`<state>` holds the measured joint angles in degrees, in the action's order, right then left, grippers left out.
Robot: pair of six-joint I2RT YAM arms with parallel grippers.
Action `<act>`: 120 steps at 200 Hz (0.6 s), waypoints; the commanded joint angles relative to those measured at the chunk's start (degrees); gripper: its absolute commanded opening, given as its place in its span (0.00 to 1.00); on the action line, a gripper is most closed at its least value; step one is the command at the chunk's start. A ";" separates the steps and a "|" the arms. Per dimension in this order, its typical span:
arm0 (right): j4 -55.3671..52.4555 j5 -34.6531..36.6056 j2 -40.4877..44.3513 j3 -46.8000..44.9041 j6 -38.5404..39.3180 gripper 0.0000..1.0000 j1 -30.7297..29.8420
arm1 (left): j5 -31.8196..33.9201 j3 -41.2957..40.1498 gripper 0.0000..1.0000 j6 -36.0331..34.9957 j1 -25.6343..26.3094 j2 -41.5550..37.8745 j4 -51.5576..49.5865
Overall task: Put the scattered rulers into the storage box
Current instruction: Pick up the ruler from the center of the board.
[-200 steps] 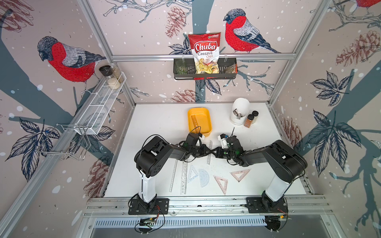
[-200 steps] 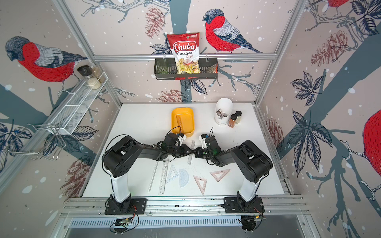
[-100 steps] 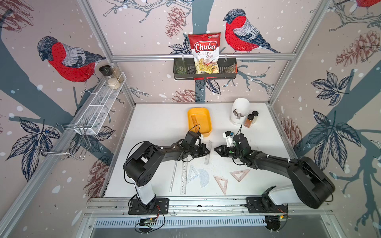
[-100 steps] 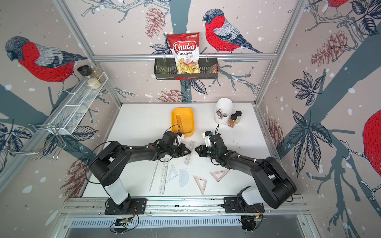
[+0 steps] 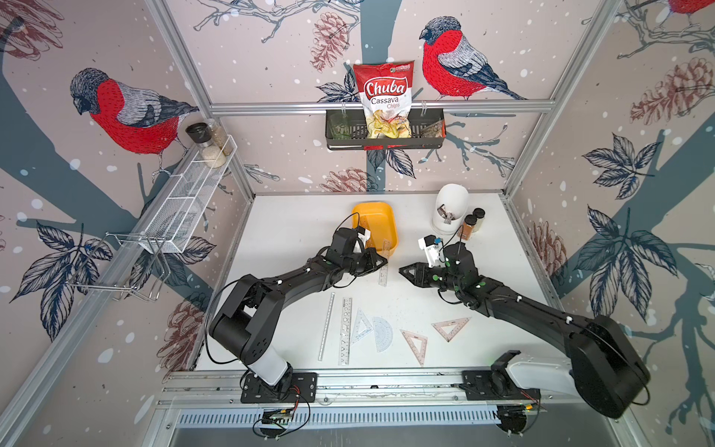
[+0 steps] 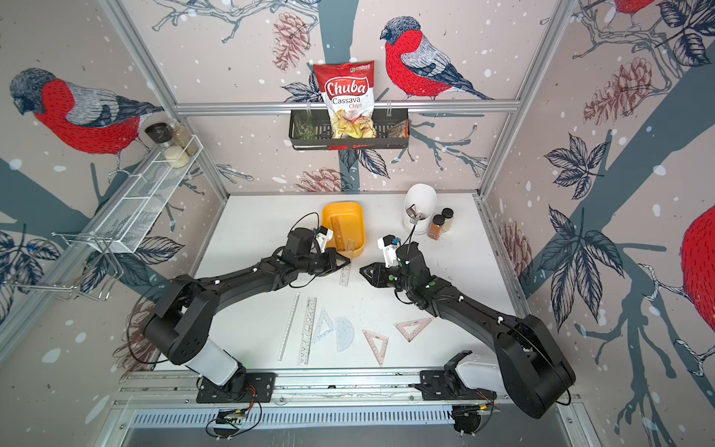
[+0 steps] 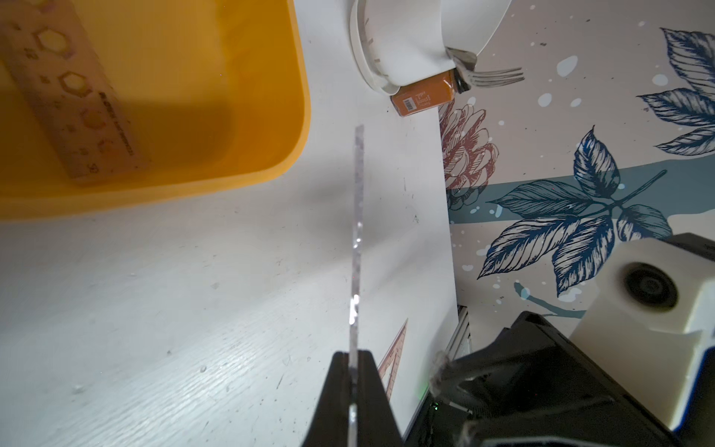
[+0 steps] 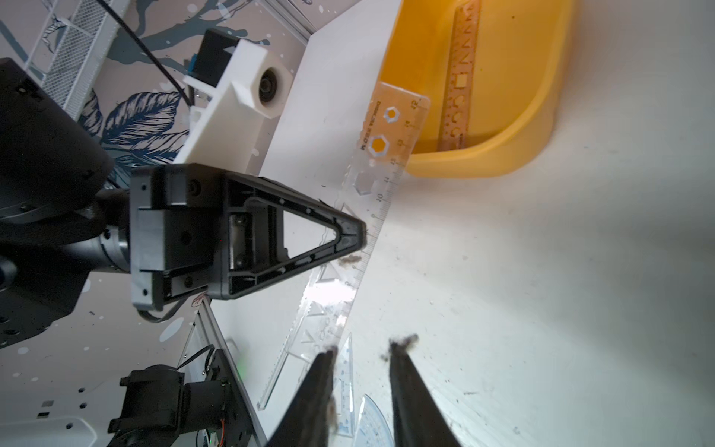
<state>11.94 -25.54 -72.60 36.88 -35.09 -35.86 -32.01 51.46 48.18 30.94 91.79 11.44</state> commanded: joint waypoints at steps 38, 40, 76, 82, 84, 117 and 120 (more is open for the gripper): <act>6.47 -4.94 -2.83 4.37 -6.21 0.41 -0.27 | -5.63 -0.48 0.00 7.08 -4.95 -0.37 7.45; 6.81 -5.02 -2.91 4.39 -6.52 0.41 -0.24 | -5.92 -0.51 0.00 7.38 -5.04 -0.20 7.96; 12.96 -7.50 -4.88 3.98 -10.94 0.50 0.32 | -9.07 -0.60 0.00 11.41 -6.60 2.26 13.77; 13.97 -8.27 -5.40 4.11 -11.62 0.51 0.60 | -9.51 -0.49 0.00 11.91 -6.86 2.73 14.46; 14.29 -8.58 -5.68 4.15 -11.90 0.52 0.72 | -9.68 -0.51 0.00 12.10 -7.03 2.90 14.83; 19.07 -12.38 -9.27 4.80 -15.02 0.57 2.42 | -12.62 -0.59 0.00 16.72 -9.02 4.89 21.57; 19.06 -12.53 -9.56 5.04 -14.96 0.58 2.45 | -12.71 -0.53 0.00 16.96 -9.12 4.96 21.88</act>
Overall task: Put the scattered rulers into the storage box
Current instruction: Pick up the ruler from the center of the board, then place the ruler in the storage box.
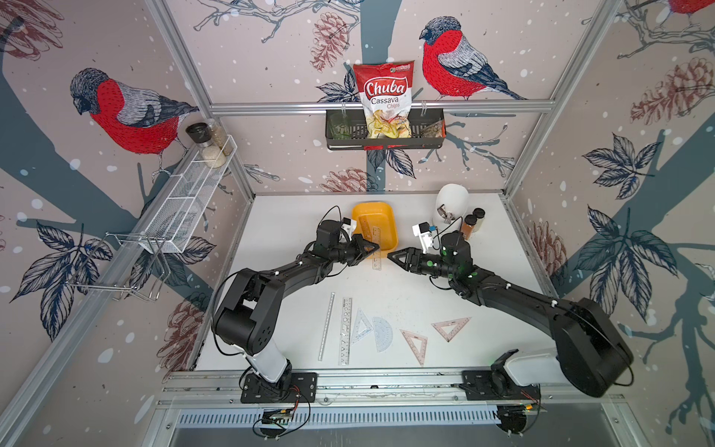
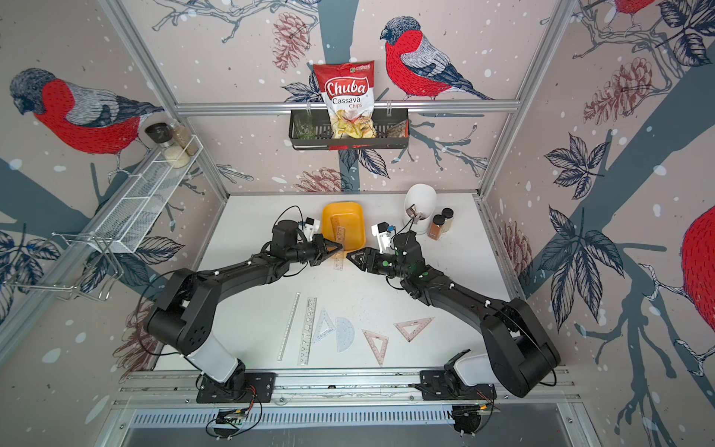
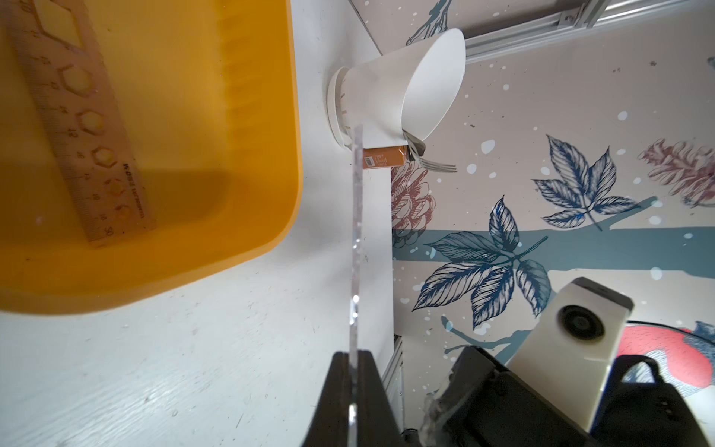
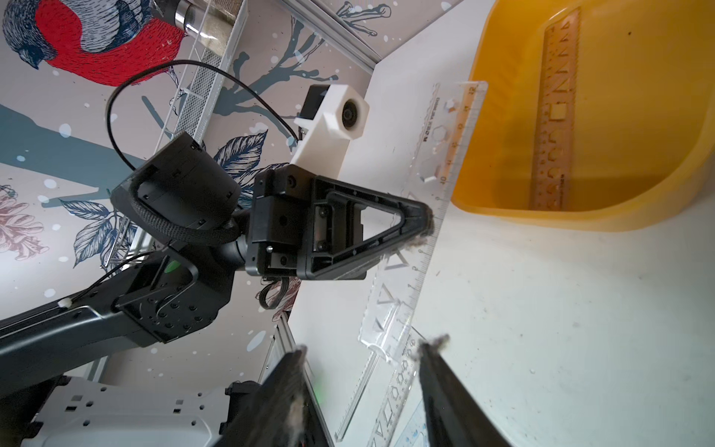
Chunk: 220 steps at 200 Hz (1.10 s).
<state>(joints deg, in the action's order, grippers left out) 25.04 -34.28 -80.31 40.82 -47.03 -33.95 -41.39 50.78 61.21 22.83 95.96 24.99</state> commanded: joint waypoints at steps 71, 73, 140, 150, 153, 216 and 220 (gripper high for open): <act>9.36 -8.49 -11.29 6.66 -4.80 0.59 0.64 | -5.11 -0.20 0.00 8.99 -2.39 1.86 15.15; 9.36 -8.58 -11.41 6.78 -4.82 0.59 0.64 | -5.11 -0.19 0.00 9.01 -2.38 1.75 15.21; 13.24 -11.32 -16.25 9.83 -7.70 0.46 -0.43 | -4.84 -0.74 0.00 9.58 -2.44 0.89 16.27; 13.56 -11.55 -16.52 10.18 -7.95 0.43 -0.50 | -4.73 -0.84 0.00 9.63 -2.40 0.80 16.37; 13.56 -11.59 -16.56 10.28 -8.05 0.42 -0.54 | -4.68 -0.80 0.00 9.53 -2.43 0.75 16.37; 13.99 -11.77 -16.98 10.53 -8.61 0.15 -0.50 | -4.41 -1.32 0.00 9.50 -2.44 0.40 16.73; 13.94 -11.77 -16.98 10.62 -8.57 0.14 -0.50 | -4.41 -1.35 0.00 9.49 -2.44 0.37 16.67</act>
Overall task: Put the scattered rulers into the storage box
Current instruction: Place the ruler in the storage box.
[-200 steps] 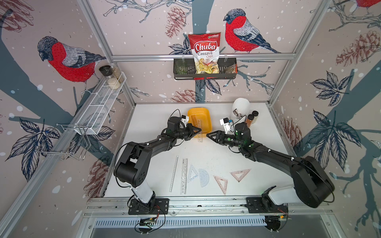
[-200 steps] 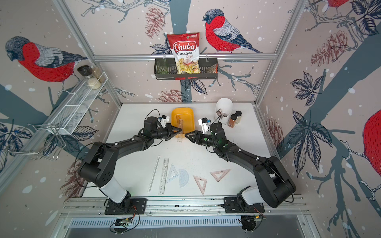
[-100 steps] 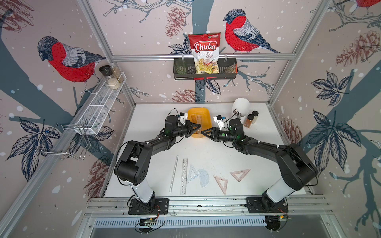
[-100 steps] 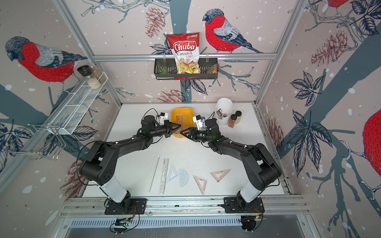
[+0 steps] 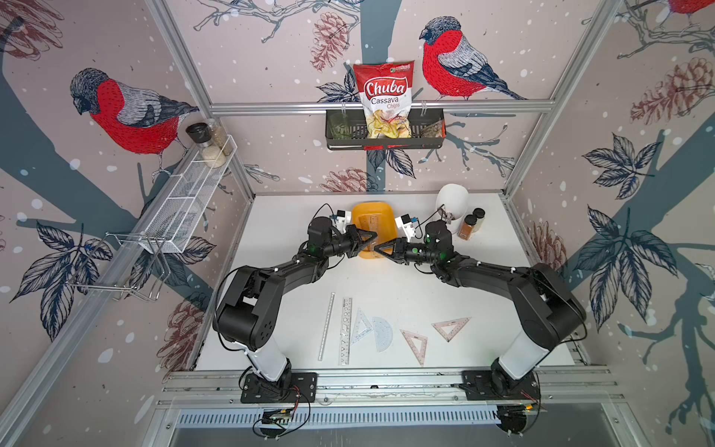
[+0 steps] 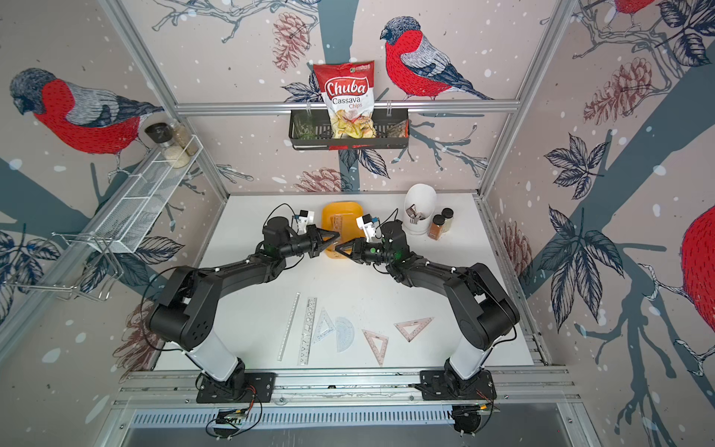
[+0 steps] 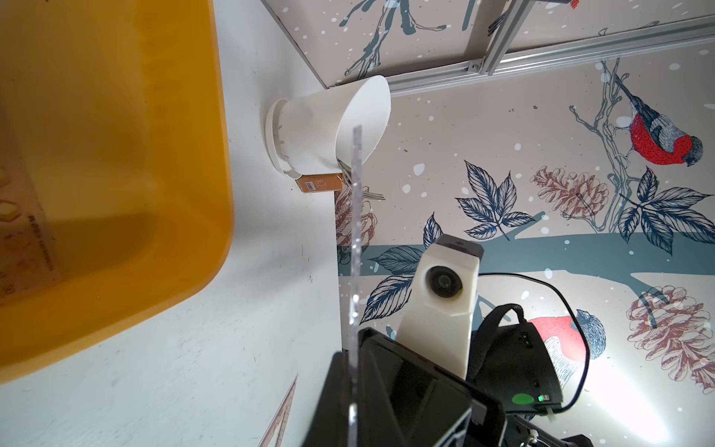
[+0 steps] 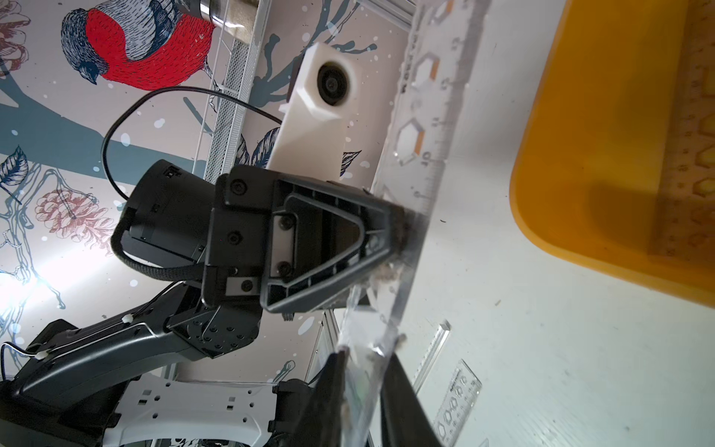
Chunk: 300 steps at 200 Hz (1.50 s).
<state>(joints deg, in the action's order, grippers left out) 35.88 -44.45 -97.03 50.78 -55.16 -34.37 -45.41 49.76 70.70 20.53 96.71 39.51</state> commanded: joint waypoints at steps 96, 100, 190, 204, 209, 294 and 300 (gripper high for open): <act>-10.39 0.69 -1.01 5.73 7.26 0.00 0.68 | 1.27 0.84 0.34 -5.62 -0.32 -2.15 -4.00; -11.52 0.92 -1.15 6.16 7.97 0.00 0.85 | 1.51 0.95 0.39 -6.24 -0.42 -2.41 -4.92; -42.77 13.72 -12.93 27.84 28.27 0.00 3.59 | 12.86 7.02 0.66 -26.39 -4.07 -8.97 -34.25; -45.81 16.01 -15.89 32.08 29.89 0.00 3.50 | 14.86 7.05 0.67 -28.98 -4.12 -9.32 -37.53; -46.81 16.71 -16.97 33.50 30.45 0.00 3.46 | 15.37 7.10 0.67 -29.72 -4.20 -9.34 -38.30; -57.26 24.29 -29.81 50.16 34.41 0.00 2.29 | 16.19 8.86 0.68 -33.68 -5.64 -7.67 -41.71; -57.55 24.40 -30.29 50.65 34.44 0.00 2.29 | 16.04 8.77 0.68 -33.66 -5.75 -7.59 -41.70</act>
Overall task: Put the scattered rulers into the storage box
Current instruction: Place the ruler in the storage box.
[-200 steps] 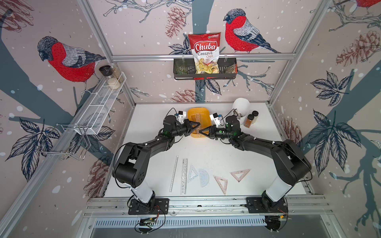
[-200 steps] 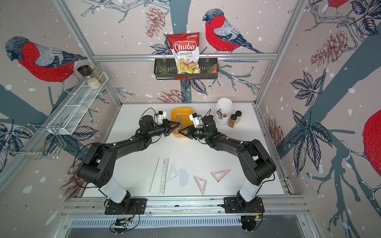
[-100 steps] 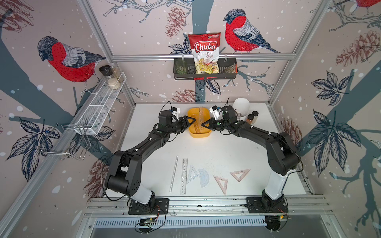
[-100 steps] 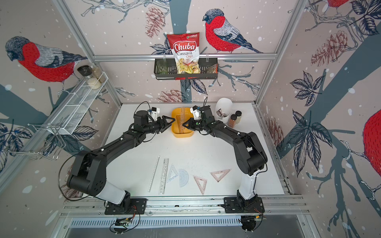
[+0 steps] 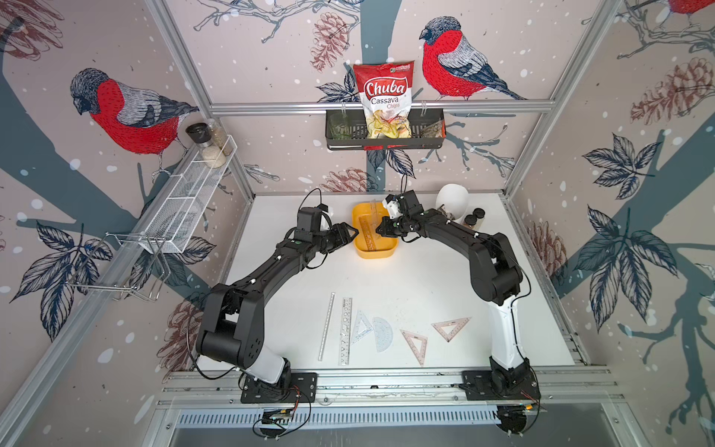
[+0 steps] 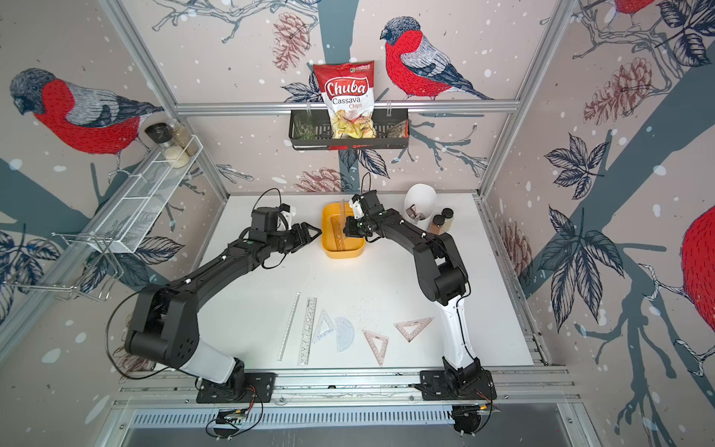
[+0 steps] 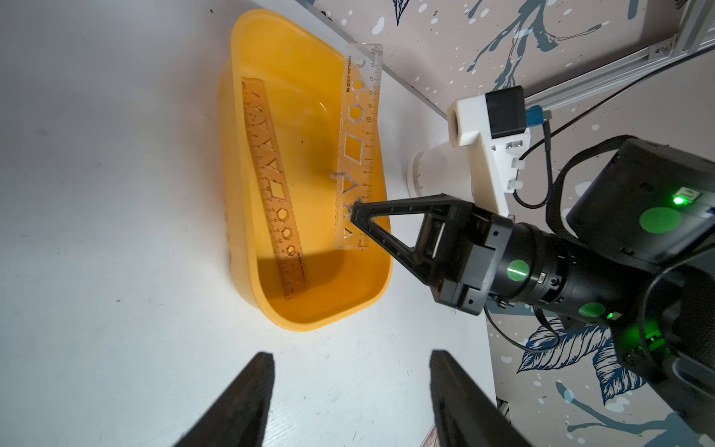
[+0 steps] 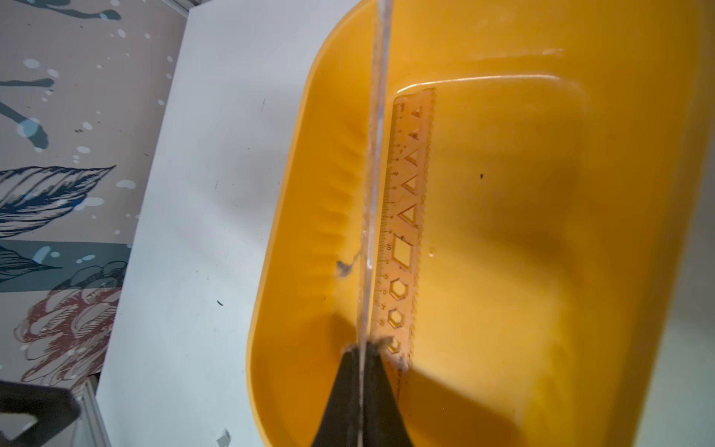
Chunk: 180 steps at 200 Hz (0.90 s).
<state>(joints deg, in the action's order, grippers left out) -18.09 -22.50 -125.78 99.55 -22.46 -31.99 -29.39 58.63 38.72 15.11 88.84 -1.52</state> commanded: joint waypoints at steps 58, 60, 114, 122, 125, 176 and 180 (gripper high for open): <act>-5.71 2.80 -5.37 5.58 2.22 0.00 -0.16 | -0.66 -0.79 0.68 -1.57 -0.44 0.37 -0.07; -5.79 2.81 -5.47 5.68 2.26 0.00 -0.13 | -0.65 -0.80 0.68 -1.57 -0.48 0.37 -0.13; -8.02 3.22 -8.06 8.72 2.97 0.00 -0.36 | -1.10 -0.90 0.68 -1.63 -0.94 0.37 -0.06; -8.26 3.34 -8.33 8.91 2.97 0.00 -0.36 | -1.07 -1.04 0.68 -1.63 -1.02 0.36 0.15; -8.30 3.27 -8.34 9.05 2.97 0.00 -0.42 | -1.11 -1.13 0.68 -1.56 -1.04 0.37 0.19; -9.71 3.59 -10.23 11.17 3.23 0.00 -0.53 | -2.26 -1.15 0.68 -0.88 -1.32 0.64 1.51; -9.73 3.53 -10.42 11.27 3.27 0.00 -0.53 | -2.20 -1.15 0.68 -0.87 -1.39 0.61 1.52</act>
<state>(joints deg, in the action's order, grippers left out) -26.28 -19.73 -135.31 109.95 -19.70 -32.40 -30.48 57.54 37.60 13.98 89.47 -1.89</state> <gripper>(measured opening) 0.080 0.677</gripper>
